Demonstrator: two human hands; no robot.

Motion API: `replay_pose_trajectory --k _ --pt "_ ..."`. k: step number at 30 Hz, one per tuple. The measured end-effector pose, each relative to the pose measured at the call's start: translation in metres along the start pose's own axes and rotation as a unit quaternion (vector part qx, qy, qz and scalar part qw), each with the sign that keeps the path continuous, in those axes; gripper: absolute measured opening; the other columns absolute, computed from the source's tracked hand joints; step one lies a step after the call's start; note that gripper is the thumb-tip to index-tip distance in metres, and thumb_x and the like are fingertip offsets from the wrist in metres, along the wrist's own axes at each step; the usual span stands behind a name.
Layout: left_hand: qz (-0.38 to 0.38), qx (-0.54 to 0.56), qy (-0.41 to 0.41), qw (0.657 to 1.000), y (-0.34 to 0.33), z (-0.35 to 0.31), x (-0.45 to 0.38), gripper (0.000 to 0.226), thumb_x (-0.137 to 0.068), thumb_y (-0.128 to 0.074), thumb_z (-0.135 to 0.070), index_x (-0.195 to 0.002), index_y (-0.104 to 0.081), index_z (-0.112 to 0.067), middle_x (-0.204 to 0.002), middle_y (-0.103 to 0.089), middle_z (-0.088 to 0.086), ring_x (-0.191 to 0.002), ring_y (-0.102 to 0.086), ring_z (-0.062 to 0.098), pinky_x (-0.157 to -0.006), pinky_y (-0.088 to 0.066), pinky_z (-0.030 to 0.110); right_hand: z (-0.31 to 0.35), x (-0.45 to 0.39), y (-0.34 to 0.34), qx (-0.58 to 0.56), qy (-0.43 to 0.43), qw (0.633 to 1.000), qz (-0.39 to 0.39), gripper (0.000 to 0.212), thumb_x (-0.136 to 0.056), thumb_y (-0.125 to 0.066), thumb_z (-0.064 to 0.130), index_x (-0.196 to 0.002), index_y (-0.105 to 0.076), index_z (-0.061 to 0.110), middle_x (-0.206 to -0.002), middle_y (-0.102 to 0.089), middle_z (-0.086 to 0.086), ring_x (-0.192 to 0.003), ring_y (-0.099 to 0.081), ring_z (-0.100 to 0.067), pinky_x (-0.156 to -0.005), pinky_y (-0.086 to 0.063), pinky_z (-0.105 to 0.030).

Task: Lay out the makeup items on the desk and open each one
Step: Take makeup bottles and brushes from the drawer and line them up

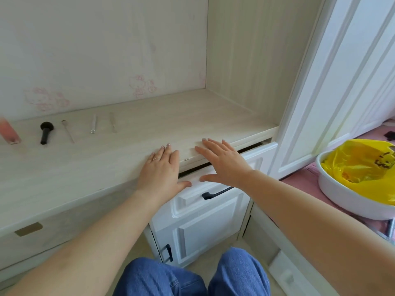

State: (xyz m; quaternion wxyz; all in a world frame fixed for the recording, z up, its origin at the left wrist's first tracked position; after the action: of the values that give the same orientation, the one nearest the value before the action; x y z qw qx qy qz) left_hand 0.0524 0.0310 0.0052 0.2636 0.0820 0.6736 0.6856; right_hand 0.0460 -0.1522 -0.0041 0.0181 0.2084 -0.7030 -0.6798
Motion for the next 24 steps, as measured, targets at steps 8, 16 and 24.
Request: replay_pose_trajectory --k 8,16,24 --pt "-0.025 -0.029 0.000 0.999 -0.010 0.002 -0.003 0.083 -0.087 -0.056 -0.047 -0.148 -0.014 -0.010 -0.158 -0.012 0.013 -0.145 -0.016 0.024 -0.117 -0.014 0.036 0.012 0.000 -0.016 -0.008 -0.044 0.992 -0.119 0.073 -0.080 -0.066 0.045 -0.141 -0.038 0.018 -0.149 -0.037 -0.009 -0.140 -0.029 -0.025 -0.116 -0.012 -0.044" --pt "-0.040 -0.051 -0.003 0.998 -0.013 0.003 -0.003 0.072 -0.091 -0.056 -0.031 -0.147 -0.016 -0.009 -0.157 -0.016 0.015 -0.145 -0.019 0.025 -0.118 -0.014 0.034 0.017 -0.001 -0.022 -0.015 -0.074 0.982 -0.175 0.067 -0.076 -0.073 0.037 -0.135 -0.048 0.017 -0.140 -0.048 -0.011 -0.134 -0.039 -0.029 -0.114 -0.017 -0.046" --pt "-0.036 -0.024 0.002 0.999 -0.010 0.002 -0.001 0.075 -0.090 -0.056 -0.033 -0.148 -0.015 -0.012 -0.158 -0.014 0.011 -0.146 -0.015 0.023 -0.118 -0.012 0.034 0.017 -0.001 -0.020 -0.023 -0.073 0.986 -0.150 0.072 -0.076 -0.072 0.041 -0.138 -0.043 0.018 -0.144 -0.043 -0.010 -0.137 -0.034 -0.028 -0.116 -0.013 -0.045"
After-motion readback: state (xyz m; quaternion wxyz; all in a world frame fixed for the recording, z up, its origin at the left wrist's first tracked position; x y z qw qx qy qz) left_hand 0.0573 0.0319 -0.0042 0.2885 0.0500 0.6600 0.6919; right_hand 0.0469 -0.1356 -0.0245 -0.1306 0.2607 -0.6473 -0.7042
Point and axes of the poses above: each hand's wrist, its own x-axis away from the middle knuckle, its own y-axis out of the back of the hand, z = x × y, the point moved 3 cm from there along -x, towards the middle knuckle
